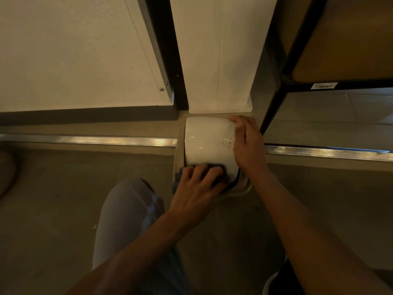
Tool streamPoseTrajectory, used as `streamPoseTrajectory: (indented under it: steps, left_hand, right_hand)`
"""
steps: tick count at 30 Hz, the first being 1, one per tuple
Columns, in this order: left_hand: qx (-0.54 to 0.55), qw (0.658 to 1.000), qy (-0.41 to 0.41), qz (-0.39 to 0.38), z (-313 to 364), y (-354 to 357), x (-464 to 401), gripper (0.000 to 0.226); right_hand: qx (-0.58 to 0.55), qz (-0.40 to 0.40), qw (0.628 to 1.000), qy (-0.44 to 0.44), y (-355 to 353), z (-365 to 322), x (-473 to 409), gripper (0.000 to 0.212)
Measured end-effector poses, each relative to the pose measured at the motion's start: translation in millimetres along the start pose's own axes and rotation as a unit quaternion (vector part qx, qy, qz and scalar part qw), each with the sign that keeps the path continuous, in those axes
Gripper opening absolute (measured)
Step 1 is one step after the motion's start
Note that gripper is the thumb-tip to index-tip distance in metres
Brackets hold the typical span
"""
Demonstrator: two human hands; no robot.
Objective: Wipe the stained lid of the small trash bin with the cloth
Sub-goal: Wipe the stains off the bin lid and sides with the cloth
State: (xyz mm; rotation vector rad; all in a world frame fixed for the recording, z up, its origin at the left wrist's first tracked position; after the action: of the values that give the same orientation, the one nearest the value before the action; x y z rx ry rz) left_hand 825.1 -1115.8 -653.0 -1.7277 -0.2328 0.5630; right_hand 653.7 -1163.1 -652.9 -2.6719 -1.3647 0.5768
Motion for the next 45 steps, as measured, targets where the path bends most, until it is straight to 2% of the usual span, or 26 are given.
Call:
streamPoseTrajectory:
  steps: [2,5,7,12,16,22,24,28,31,34,36,39,41,45]
  left_hand:
    - [-0.015,1.000,0.013,-0.008,-10.6,-0.4,9.9,0.042]
    - [-0.022,1.000,-0.014,0.001,-30.7,-5.1,10.1,0.038]
    - [-0.014,0.999,-0.030,0.005,-25.3,-5.8,2.2,0.040]
    - [-0.001,1.000,0.008,0.000,-1.3,1.9,8.3,0.042]
    - [0.030,0.998,-0.051,0.024,-35.3,-8.4,11.3,0.042]
    - [0.042,0.980,-0.178,0.083,-57.7,-28.1,-41.5,0.045]
    - [0.050,0.981,-0.166,0.087,-43.8,-26.6,-45.7,0.041]
    - [0.049,0.991,-0.101,0.077,-26.9,-15.2,-16.6,0.053]
    - [0.044,0.984,-0.147,0.088,-53.6,-18.9,-21.5,0.055]
    - [0.058,0.976,-0.192,0.089,-58.9,-23.3,-48.5,0.045]
    - [0.070,0.976,-0.185,0.094,-43.1,-25.0,-56.9,0.043]
    - [0.069,0.988,-0.128,0.056,-18.1,-18.7,-43.8,0.053]
    - [0.066,0.991,-0.107,0.054,-24.0,-17.3,-29.8,0.054]
    - [0.079,0.981,-0.149,0.094,-58.7,-27.5,-41.0,0.041]
  right_hand:
    - [-0.002,0.003,1.000,-0.005,0.5,-1.3,-0.4,0.035]
    - [-0.002,0.003,1.000,0.001,1.0,-0.5,-0.9,0.033]
    - [-0.005,0.005,1.000,0.001,0.1,-0.9,0.3,0.033]
    - [0.006,0.002,1.000,0.000,1.1,-3.4,0.8,0.034]
    - [0.001,0.005,1.000,0.003,0.5,-3.6,0.4,0.035]
    - [-0.011,-0.002,1.000,0.003,0.6,-4.0,1.6,0.033]
    - [-0.011,-0.002,1.000,-0.002,0.3,-4.8,2.0,0.032]
    - [-0.007,0.001,1.000,0.006,0.9,-5.4,2.9,0.032]
    - [-0.014,0.001,1.000,0.013,1.0,-6.7,1.8,0.032]
    - [-0.029,-0.003,0.999,0.024,-0.3,-5.5,1.7,0.031]
    - [-0.040,-0.009,0.999,0.032,0.1,-4.2,2.7,0.031]
    - [-0.046,-0.012,0.998,0.043,0.1,-2.2,3.7,0.031]
    - [-0.057,-0.008,0.997,0.048,1.0,-3.2,4.1,0.032]
    - [-0.092,-0.002,0.994,0.059,0.9,-2.2,4.7,0.035]
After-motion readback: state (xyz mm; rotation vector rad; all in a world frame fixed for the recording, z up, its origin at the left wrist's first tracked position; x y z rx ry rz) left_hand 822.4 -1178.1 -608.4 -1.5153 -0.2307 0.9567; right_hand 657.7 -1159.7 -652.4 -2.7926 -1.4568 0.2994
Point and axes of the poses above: each hand's wrist, its own x-axis away from the middle knuckle, its own y-axis out of the palm, z = x × y, the point moved 8 cm from there along -x, towards the middle knuckle, and after that the axes turned 8 degrees about -x, right-handed, at the moved point
